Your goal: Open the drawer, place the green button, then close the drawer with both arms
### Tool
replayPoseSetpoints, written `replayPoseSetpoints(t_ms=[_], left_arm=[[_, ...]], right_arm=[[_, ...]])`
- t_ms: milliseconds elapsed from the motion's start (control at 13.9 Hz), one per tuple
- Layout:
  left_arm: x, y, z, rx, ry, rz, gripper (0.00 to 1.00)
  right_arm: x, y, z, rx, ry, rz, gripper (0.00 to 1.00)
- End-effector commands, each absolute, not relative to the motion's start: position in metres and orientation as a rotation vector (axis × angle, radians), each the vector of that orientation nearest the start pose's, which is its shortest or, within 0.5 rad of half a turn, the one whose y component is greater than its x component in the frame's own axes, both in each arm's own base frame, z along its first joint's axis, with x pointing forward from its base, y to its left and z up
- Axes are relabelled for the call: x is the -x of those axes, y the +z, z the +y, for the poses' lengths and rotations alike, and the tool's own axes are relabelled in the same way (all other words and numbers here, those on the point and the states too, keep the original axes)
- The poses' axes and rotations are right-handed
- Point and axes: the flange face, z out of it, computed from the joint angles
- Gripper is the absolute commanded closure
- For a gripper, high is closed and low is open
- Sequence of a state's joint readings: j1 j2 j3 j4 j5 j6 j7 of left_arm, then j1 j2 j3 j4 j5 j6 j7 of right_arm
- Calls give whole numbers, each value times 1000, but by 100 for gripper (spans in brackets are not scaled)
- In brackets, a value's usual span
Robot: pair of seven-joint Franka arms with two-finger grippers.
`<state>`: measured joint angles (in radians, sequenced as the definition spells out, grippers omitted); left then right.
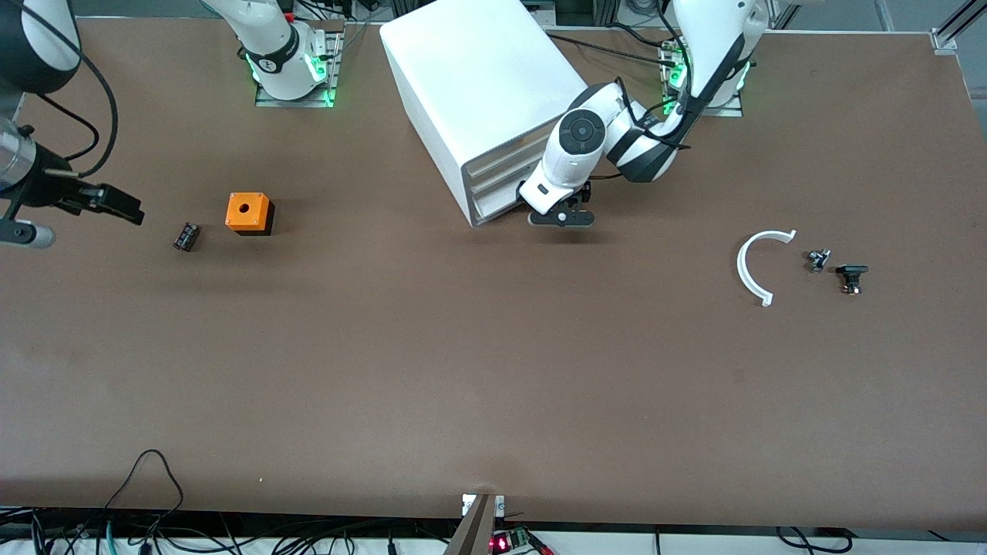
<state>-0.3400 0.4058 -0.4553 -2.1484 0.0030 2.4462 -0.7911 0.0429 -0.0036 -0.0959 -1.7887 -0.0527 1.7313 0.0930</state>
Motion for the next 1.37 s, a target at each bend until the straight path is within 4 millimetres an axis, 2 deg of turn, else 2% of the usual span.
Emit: replayPoseSetpoints(t_ms=[0, 144, 288, 431, 575, 719, 791, 863, 1007, 1150, 1294], left_arm=[[-381, 237, -402, 3181, 258, 11, 0], [-379, 235, -400, 3158, 289, 12, 0], [-391, 245, -390, 3163, 265, -29, 0], [-439, 272, -349, 3195, 170, -195, 0], [-498, 321, -301, 3233, -1, -396, 0], [-526, 370, -268, 3237, -164, -492, 0], [-535, 395, -246, 3221, -236, -554, 0], [-535, 421, -229, 3205, -283, -536, 0], [-537, 470, -190, 3164, -247, -248, 0], [-541, 511, -128, 3129, -213, -127, 0], [-539, 554, -81, 3113, -178, -16, 0]], right_arm=[[-545, 537, -32, 3169, 61, 168, 0], [-545, 538, -34, 3170, 60, 42, 0], [-546, 542, -32, 3170, 55, 50, 0], [-548, 544, -34, 3168, 53, 58, 0], [-551, 545, -34, 3167, 45, 56, 0], [-551, 547, -33, 3170, 53, 44, 0], [-550, 547, -34, 3170, 60, 34, 0], [-550, 546, -34, 3168, 63, 35, 0], [-550, 547, -34, 3167, 63, 37, 0], [-550, 546, -34, 3167, 65, 40, 0], [-550, 546, -35, 3167, 65, 40, 0]])
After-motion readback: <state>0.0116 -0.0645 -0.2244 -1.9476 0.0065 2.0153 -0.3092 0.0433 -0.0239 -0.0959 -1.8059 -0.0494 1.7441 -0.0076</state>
